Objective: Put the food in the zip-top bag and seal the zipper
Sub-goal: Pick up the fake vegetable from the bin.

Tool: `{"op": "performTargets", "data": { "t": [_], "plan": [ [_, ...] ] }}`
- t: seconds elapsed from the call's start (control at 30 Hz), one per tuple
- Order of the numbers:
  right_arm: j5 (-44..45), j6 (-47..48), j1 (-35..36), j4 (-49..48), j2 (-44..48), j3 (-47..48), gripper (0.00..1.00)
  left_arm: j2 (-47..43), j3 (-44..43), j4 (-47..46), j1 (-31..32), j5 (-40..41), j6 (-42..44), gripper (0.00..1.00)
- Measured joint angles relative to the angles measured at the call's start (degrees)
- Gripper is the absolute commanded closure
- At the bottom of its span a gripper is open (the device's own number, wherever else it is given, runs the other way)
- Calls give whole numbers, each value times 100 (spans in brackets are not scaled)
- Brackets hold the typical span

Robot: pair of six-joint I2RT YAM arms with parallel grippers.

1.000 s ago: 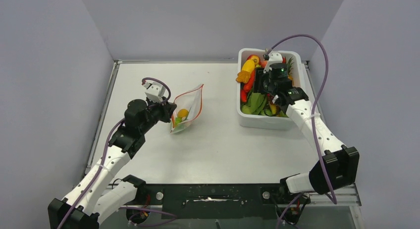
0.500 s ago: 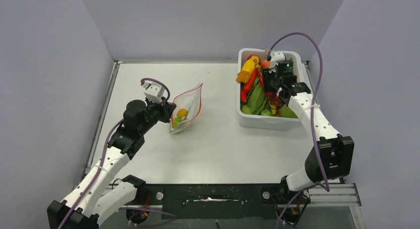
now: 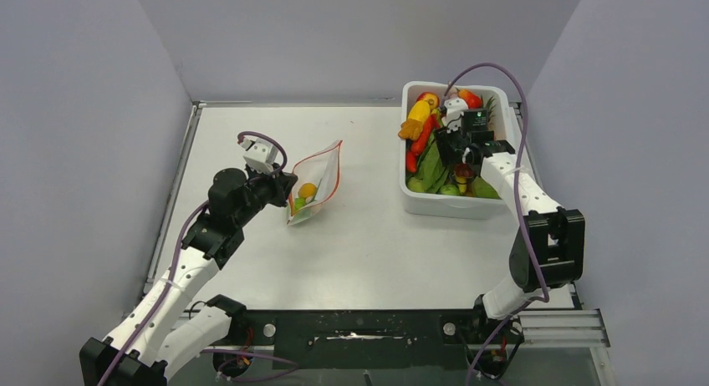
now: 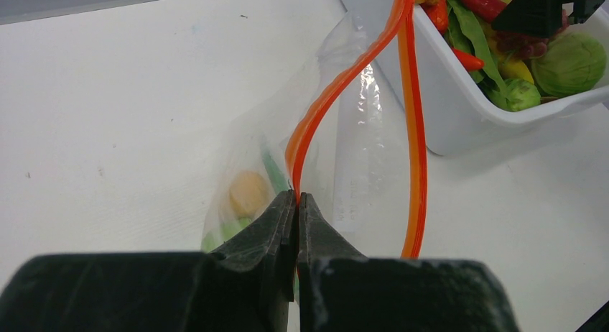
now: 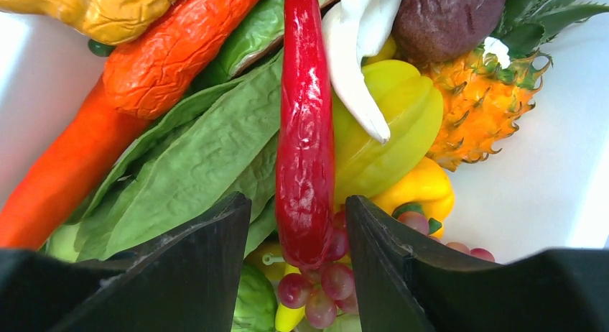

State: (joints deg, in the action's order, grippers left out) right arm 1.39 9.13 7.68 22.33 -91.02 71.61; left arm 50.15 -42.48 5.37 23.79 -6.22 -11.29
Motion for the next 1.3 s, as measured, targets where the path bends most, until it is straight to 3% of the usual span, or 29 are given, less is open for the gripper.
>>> {"op": "performTargets", "data": {
  "t": [0.23,0.57,0.97,1.3],
  "plan": [
    [-15,85,-26,-79,-61,-136,56,0,0,0,0,0,2,100],
    [-90,74,-13,-79,-61,-177,74,2,0,0,0,-2,4,100],
    [122,-389,431,184,299,-177,78,2,0,0,0,0,7,100],
    [348,-1067,841,339,1154,-192,78,-2,0,0,0,0,17,100]
  ]
}}
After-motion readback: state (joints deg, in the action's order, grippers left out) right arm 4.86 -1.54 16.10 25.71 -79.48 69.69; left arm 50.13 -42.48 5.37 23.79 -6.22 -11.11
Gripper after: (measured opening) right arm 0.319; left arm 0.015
